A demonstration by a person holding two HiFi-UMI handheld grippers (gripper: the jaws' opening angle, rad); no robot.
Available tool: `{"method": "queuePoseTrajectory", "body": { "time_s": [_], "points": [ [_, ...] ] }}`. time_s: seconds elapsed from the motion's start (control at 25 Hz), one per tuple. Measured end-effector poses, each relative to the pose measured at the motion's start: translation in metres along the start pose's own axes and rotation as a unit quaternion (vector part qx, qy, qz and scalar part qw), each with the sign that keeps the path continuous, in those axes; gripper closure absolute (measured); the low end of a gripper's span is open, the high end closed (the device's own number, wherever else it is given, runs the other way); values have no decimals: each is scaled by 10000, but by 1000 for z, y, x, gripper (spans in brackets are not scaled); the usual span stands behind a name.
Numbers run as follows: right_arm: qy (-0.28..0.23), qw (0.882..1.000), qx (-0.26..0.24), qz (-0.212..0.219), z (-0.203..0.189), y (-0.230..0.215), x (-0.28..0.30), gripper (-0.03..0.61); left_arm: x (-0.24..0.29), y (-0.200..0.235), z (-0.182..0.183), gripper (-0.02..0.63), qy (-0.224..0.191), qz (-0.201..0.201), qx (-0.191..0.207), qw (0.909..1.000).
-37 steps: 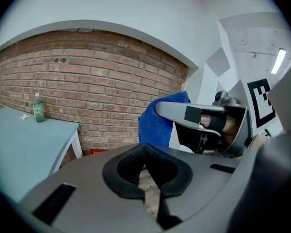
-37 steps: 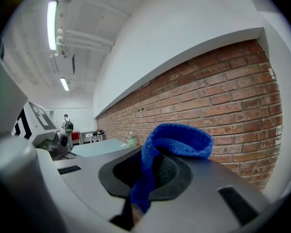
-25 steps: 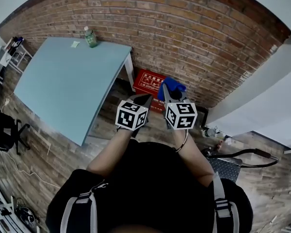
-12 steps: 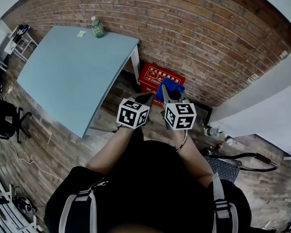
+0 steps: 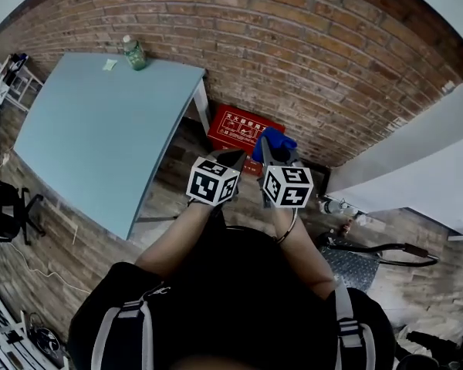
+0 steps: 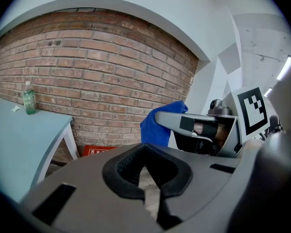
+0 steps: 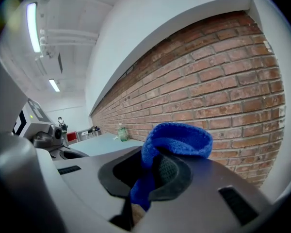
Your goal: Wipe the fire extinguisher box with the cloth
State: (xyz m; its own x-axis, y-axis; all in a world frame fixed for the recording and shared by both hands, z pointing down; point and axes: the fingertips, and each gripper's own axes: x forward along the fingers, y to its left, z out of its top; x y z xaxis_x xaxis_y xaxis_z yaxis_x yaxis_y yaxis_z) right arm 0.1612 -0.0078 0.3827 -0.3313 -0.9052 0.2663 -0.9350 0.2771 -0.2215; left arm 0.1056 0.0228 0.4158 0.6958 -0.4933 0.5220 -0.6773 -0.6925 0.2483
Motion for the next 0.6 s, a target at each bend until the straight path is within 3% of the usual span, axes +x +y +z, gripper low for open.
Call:
{"method": "queuePoseTrajectory", "body": {
  "time_s": [0.28,0.6],
  "points": [
    [367,9992,-48,156,-5,2,64,537,24,60,19,620,68,34,-244,9997],
    [660,9978,-102,-4,4,0,147,537,43,140,53,620,93,-87,-366,9993]
  ]
}}
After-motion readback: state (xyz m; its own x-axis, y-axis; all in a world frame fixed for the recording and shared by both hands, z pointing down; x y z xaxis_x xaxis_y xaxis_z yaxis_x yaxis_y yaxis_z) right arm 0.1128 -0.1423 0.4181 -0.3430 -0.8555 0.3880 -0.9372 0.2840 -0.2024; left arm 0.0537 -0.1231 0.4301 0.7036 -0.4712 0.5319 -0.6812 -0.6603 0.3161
